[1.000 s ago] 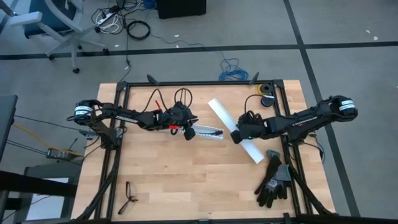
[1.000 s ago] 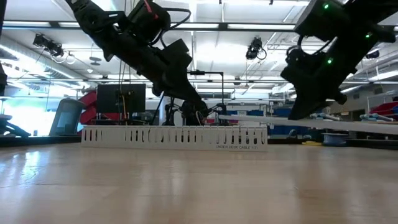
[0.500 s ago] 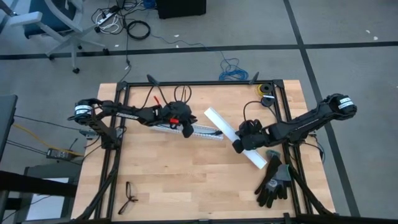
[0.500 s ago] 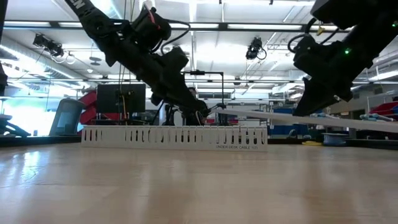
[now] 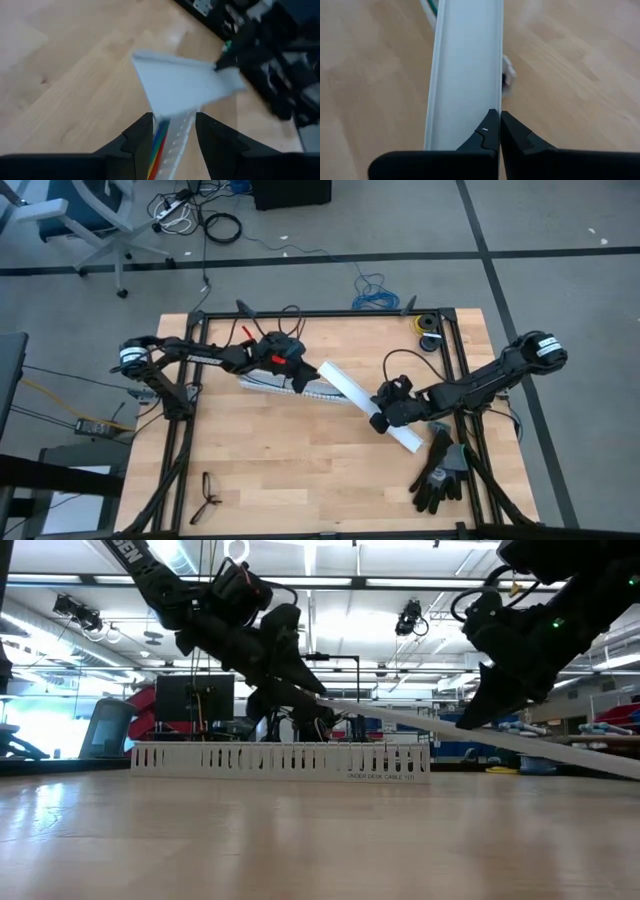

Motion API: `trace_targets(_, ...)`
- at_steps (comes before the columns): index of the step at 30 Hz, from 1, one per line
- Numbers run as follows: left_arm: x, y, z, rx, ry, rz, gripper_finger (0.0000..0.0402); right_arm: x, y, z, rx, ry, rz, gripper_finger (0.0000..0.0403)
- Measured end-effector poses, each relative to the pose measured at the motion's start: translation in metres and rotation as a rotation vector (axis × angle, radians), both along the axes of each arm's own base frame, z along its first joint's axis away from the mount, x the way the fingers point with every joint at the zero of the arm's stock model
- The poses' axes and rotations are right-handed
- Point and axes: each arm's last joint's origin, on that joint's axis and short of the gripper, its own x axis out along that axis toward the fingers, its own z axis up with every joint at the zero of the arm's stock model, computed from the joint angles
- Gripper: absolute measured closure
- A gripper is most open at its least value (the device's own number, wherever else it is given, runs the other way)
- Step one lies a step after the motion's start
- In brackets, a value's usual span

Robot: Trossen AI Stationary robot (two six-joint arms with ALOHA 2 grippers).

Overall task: Ziptie cables
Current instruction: Close the white cable duct with the white cable duct cover

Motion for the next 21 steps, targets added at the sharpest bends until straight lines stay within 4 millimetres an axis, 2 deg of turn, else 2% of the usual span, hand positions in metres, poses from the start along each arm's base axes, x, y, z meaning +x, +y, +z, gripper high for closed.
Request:
trace_targets(6,-0.004,0.013,0.0,-0.051,-0.003,0.062,0.0243,0.001,0.005,-0.003,0.0,0.001,0.023,0.0403)
trace_targets(12,-0.006,0.016,0.0,-0.071,-0.002,0.079,0.0243,0.004,0.007,0.001,-0.025,-0.023,0.065,0.0403)
trace_targets(21,-0.005,0.014,0.001,-0.11,-0.018,0.035,0.0243,0.01,-0.008,0.003,-0.061,-0.022,0.065,0.0403)
